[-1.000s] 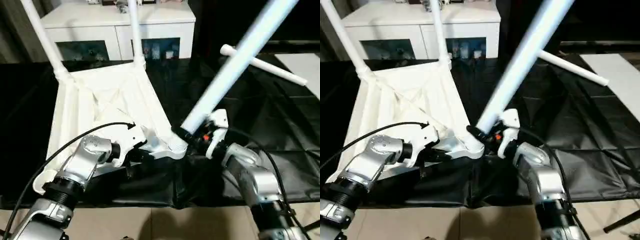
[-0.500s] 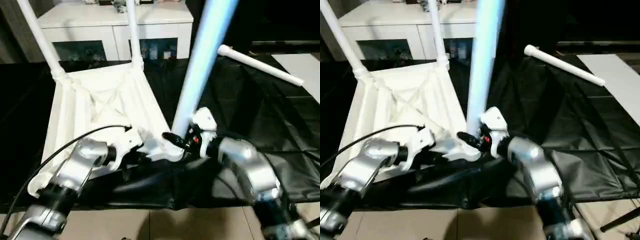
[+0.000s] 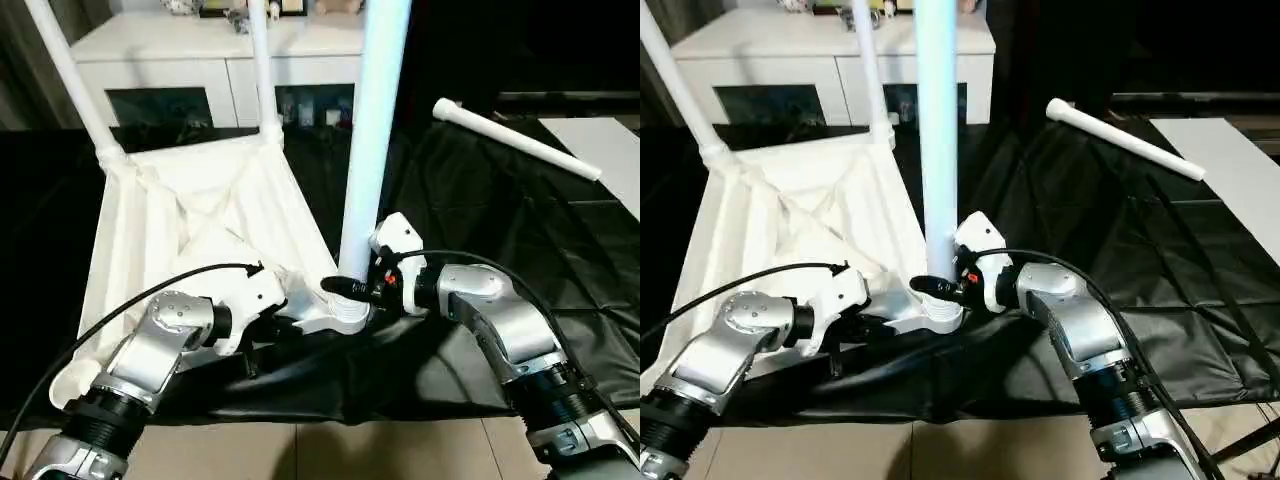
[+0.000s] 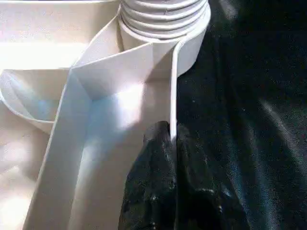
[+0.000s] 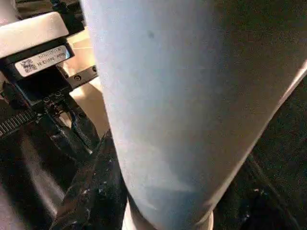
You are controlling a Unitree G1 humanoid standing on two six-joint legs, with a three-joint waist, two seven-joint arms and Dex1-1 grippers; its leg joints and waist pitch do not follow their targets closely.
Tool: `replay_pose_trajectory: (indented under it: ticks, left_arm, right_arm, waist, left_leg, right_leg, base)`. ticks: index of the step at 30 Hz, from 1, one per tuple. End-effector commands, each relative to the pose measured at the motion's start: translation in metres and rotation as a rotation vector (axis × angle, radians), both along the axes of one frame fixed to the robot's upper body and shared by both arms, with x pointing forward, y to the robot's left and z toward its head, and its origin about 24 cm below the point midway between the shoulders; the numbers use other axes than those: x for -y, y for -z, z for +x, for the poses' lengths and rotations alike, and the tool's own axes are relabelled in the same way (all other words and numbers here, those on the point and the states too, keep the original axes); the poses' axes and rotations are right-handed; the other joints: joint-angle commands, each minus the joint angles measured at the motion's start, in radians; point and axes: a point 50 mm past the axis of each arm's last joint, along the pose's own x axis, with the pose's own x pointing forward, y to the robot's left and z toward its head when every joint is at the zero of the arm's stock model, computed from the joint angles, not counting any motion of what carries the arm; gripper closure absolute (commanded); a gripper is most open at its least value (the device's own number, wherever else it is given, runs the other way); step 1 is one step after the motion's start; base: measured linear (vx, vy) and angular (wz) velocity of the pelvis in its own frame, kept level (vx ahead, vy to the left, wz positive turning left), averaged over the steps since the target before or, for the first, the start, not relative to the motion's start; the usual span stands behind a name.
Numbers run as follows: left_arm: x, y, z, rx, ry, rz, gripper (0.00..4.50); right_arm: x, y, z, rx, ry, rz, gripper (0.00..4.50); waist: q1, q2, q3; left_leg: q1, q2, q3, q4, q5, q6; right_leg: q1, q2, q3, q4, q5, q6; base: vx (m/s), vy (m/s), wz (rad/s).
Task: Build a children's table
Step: Insert table leg to table base
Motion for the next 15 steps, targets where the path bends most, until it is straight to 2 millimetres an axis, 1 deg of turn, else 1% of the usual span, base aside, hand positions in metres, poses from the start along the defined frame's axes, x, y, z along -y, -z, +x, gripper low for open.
replay_pose_trajectory:
  ticks: [1, 2, 3, 4, 6, 7, 8, 9, 10, 11, 13, 15]
  left_arm:
    - [0.002, -0.008, 0.005, 0.038, -0.024, -0.027, 4.5]
    - [0.003, -0.009, 0.006, 0.04, -0.025, -0.03, 4.5]
    - [0.004, -0.009, 0.006, 0.04, -0.025, -0.031, 4.5]
    - [0.006, -0.01, 0.007, 0.041, -0.024, -0.035, 4.5]
    - [0.007, -0.01, 0.008, 0.041, -0.024, -0.044, 4.5]
    - [0.007, -0.009, 0.009, 0.04, -0.023, -0.047, 4.5]
    - [0.007, -0.009, 0.009, 0.04, -0.023, -0.047, 4.5]
    - [0.007, -0.01, 0.01, 0.039, -0.024, -0.048, 4.5]
    - [0.006, -0.01, 0.01, 0.039, -0.024, -0.05, 4.5]
    - [0.006, -0.011, 0.011, 0.038, -0.024, -0.051, 4.5]
    - [0.004, -0.011, 0.013, 0.034, -0.031, -0.054, 4.5]
    - [0.003, -0.011, 0.014, 0.035, -0.032, -0.049, 4.5]
  right_arm:
    - [0.007, 0.062, -0.025, -0.265, -0.017, -0.155, 2.64]
    - [0.009, 0.065, -0.024, -0.271, -0.007, -0.159, 2.64]
    - [0.01, 0.065, -0.024, -0.272, -0.004, -0.161, 2.64]
    - [0.012, 0.068, -0.023, -0.276, 0.015, -0.152, 2.64]
    - [0.014, 0.071, -0.021, -0.289, 0.068, -0.121, 2.64]
    - [0.015, 0.072, -0.019, -0.285, 0.108, -0.108, 2.64]
    - [0.015, 0.072, -0.019, -0.285, 0.108, -0.108, 2.64]
    - [0.016, 0.072, -0.018, -0.283, 0.136, -0.101, 2.64]
    - [0.017, 0.072, -0.017, -0.276, 0.145, -0.098, 2.64]
    - [0.017, 0.072, -0.017, -0.271, 0.146, -0.098, 2.64]
    - [0.017, 0.073, -0.02, -0.278, 0.134, -0.093, 2.64]
    - [0.017, 0.073, -0.02, -0.28, 0.132, -0.093, 2.64]
  waist:
    - [-0.003, 0.003, -0.031]
    - [-0.003, 0.011, -0.03]
    - [-0.005, 0.008, -0.03]
    - [-0.004, 0.015, -0.033]
    - [-0.008, 0.012, -0.032]
    - [-0.011, 0.016, -0.03]
    - [-0.016, 0.013, -0.029]
    - [-0.017, 0.014, -0.027]
    - [-0.023, 0.015, -0.027]
    - [-0.028, 0.014, -0.026]
    - [-0.031, 0.007, -0.026]
    - [-0.031, 0.01, -0.025]
  left_leg:
    - [0.011, 0.02, -0.012, -0.078, -0.374, -0.017]
    - [0.016, 0.02, -0.015, -0.081, -0.399, -0.023]
    - [0.018, 0.021, -0.014, -0.082, -0.406, -0.024]
    - [0.019, 0.021, -0.017, -0.082, -0.406, -0.028]
    - [0.018, 0.021, -0.016, -0.084, -0.417, -0.028]
    - [0.02, 0.02, -0.017, -0.085, -0.439, -0.031]
    - [0.022, 0.019, -0.02, -0.086, -0.465, -0.034]
    - [0.023, 0.019, -0.021, -0.087, -0.476, -0.035]
    - [0.025, 0.018, -0.022, -0.087, -0.494, -0.036]
    - [0.025, 0.017, -0.024, -0.088, -0.502, -0.036]
    - [0.025, 0.018, -0.025, -0.089, -0.504, -0.031]
    - [0.026, 0.018, -0.026, -0.089, -0.512, -0.03]
  right_leg:
    - [0.024, -0.055, 0.042, -0.099, -0.338, -0.157]
    - [0.026, -0.057, 0.041, -0.101, -0.361, -0.155]
    - [0.026, -0.056, 0.041, -0.103, -0.364, -0.154]
    - [0.027, -0.056, 0.042, -0.101, -0.347, -0.158]
    - [0.027, -0.054, 0.041, -0.103, -0.332, -0.165]
    - [0.025, -0.055, 0.04, -0.105, -0.354, -0.165]
    - [0.025, -0.055, 0.038, -0.108, -0.39, -0.158]
    - [0.024, -0.056, 0.038, -0.11, -0.409, -0.153]
    - [0.021, -0.056, 0.038, -0.114, -0.439, -0.144]
    - [0.022, -0.056, 0.037, -0.117, -0.456, -0.137]
    - [0.02, -0.056, 0.037, -0.12, -0.476, -0.128]
    - [0.017, -0.057, 0.038, -0.122, -0.495, -0.122]
  base:
    - [0.0, 0.0, 0.0]
    - [0.0, 0.0, 0.0]
    - [0.0, 0.0, 0.0]
    - [0.0, 0.0, 0.0]
    - [0.0, 0.0, 0.0]
    - [0.0, 0.0, 0.0]
    - [0.0, 0.0, 0.0]
    - [0.0, 0.0, 0.0]
    - [0.0, 0.0, 0.0]
    - [0.0, 0.0, 0.0]
    - [0.0, 0.0, 0.0]
    - [0.0, 0.0, 0.0]
